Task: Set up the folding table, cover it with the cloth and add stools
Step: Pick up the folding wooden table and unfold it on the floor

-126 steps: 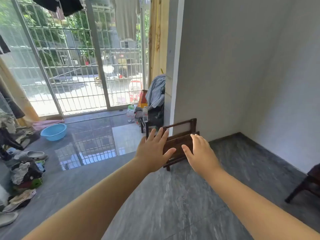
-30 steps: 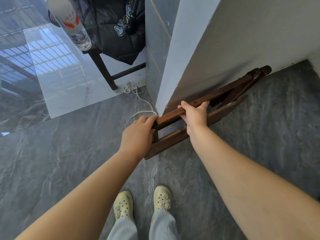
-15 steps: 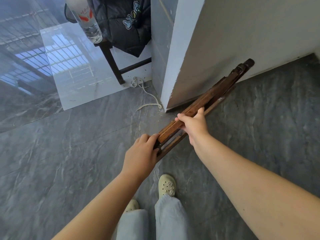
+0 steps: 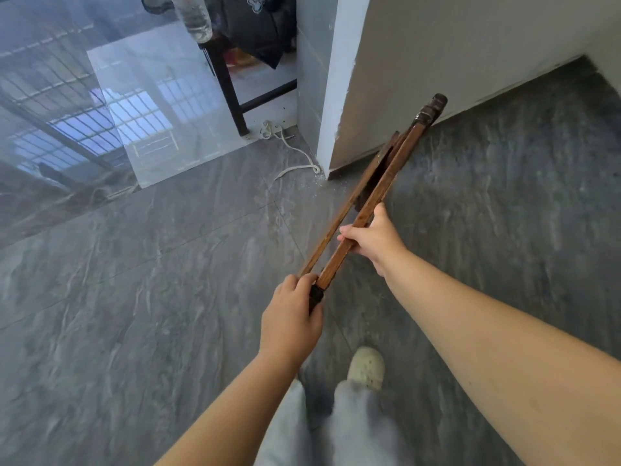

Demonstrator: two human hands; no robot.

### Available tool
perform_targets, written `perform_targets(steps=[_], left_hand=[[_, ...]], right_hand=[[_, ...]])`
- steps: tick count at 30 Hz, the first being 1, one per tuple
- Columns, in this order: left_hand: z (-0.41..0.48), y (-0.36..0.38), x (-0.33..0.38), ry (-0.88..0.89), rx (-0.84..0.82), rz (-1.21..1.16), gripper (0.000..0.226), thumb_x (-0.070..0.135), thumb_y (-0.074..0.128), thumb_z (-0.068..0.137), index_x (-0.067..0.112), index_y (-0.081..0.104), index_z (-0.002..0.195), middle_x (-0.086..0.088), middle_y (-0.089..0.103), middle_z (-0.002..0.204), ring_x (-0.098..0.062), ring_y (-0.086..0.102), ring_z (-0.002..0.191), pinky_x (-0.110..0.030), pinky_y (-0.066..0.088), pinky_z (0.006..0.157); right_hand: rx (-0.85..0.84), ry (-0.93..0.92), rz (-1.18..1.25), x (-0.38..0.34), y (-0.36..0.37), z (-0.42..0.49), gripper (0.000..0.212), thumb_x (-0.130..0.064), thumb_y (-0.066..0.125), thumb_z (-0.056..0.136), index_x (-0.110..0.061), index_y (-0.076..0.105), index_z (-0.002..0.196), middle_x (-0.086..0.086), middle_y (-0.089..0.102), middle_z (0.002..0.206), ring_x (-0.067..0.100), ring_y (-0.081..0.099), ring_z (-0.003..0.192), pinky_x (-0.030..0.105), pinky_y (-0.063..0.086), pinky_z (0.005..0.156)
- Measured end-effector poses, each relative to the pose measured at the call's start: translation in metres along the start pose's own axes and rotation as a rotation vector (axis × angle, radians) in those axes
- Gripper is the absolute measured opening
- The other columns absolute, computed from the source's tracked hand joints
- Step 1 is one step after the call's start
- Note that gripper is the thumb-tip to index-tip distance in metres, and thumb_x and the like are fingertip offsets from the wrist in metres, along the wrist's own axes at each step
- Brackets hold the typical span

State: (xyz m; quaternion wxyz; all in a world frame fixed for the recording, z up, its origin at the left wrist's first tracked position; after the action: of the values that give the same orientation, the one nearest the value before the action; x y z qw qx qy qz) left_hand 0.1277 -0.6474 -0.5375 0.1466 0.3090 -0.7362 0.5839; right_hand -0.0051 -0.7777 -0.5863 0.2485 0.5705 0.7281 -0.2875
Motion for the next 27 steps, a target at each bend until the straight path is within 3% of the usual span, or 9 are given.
perform_targets(steps=[3,7,10,16,19,23,27], left_hand=[[-0.044,0.013,-0.007,-0.033,0.032,-0.020,0.042,0.027,0.060,0.086,0.027,0.051,0.127,0.008,0.053,0.106,-0.011,0.051,0.096,-0.022,0.044,0.066],[-0.109,0.036,-0.009,-0.093,0.067,-0.052,0.043,0.030,0.062,0.085,0.027,0.051,0.127,0.010,0.054,0.105,-0.010,0.052,0.094,-0.026,0.050,0.065],[-0.161,0.059,-0.008,-0.112,0.094,-0.053,0.040,0.033,0.064,0.083,0.028,0.054,0.121,0.010,0.055,0.101,-0.011,0.056,0.087,-0.032,0.051,0.065],[-0.269,0.101,-0.015,-0.206,0.092,-0.153,0.036,0.030,0.067,0.081,0.025,0.056,0.115,0.011,0.053,0.102,-0.008,0.055,0.090,-0.026,0.049,0.068],[-0.312,0.114,-0.024,-0.246,0.087,-0.193,0.036,0.028,0.068,0.081,0.024,0.056,0.115,0.012,0.054,0.101,-0.008,0.054,0.089,-0.022,0.045,0.066],[-0.366,0.128,-0.037,-0.272,0.080,-0.250,0.038,0.027,0.068,0.081,0.024,0.056,0.117,0.011,0.053,0.100,-0.007,0.053,0.089,-0.020,0.043,0.066],[-0.413,0.137,-0.049,-0.294,0.068,-0.271,0.037,0.025,0.068,0.080,0.025,0.055,0.114,0.009,0.052,0.100,-0.009,0.052,0.092,-0.022,0.041,0.067]], right_hand=[[-0.028,-0.004,-0.027,0.029,0.003,-0.032,0.086,-0.001,0.066,0.085,-0.025,0.014,0.150,0.017,0.058,0.124,0.022,0.068,0.098,0.034,0.060,0.076],[-0.065,-0.027,-0.117,0.072,0.000,-0.069,0.087,-0.004,0.066,0.086,-0.023,0.012,0.151,0.010,0.062,0.111,0.020,0.069,0.095,0.038,0.059,0.080],[-0.119,-0.029,-0.178,0.112,-0.003,-0.095,0.093,-0.006,0.068,0.085,-0.025,0.007,0.152,0.016,0.060,0.122,0.023,0.068,0.098,0.043,0.058,0.084],[-0.201,-0.051,-0.319,0.189,0.005,-0.158,0.103,-0.016,0.073,0.077,-0.027,0.004,0.152,0.016,0.043,0.145,0.031,0.054,0.122,0.047,0.050,0.098],[-0.237,-0.054,-0.306,0.219,0.013,-0.189,0.107,-0.012,0.072,0.077,-0.029,-0.002,0.152,0.012,0.034,0.152,0.032,0.046,0.131,0.050,0.048,0.100],[-0.214,-0.053,-0.333,0.255,0.013,-0.232,0.102,-0.008,0.068,0.084,-0.026,-0.005,0.152,0.012,0.042,0.147,0.028,0.056,0.121,0.044,0.050,0.099],[-0.180,-0.013,-0.281,0.287,0.014,-0.272,0.101,-0.001,0.065,0.084,-0.025,-0.006,0.152,0.018,0.054,0.129,0.028,0.063,0.109,0.038,0.056,0.086]])
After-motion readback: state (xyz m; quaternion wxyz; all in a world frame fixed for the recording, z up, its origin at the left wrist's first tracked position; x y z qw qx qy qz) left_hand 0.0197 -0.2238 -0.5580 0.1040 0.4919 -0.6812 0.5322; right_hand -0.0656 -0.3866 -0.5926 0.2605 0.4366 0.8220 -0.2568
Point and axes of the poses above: each hand's wrist, its own z-axis towards the middle knuckle, its own y-axis out of the palm, x = y × z, the point moved 10 cm from there along z, towards the middle knuckle
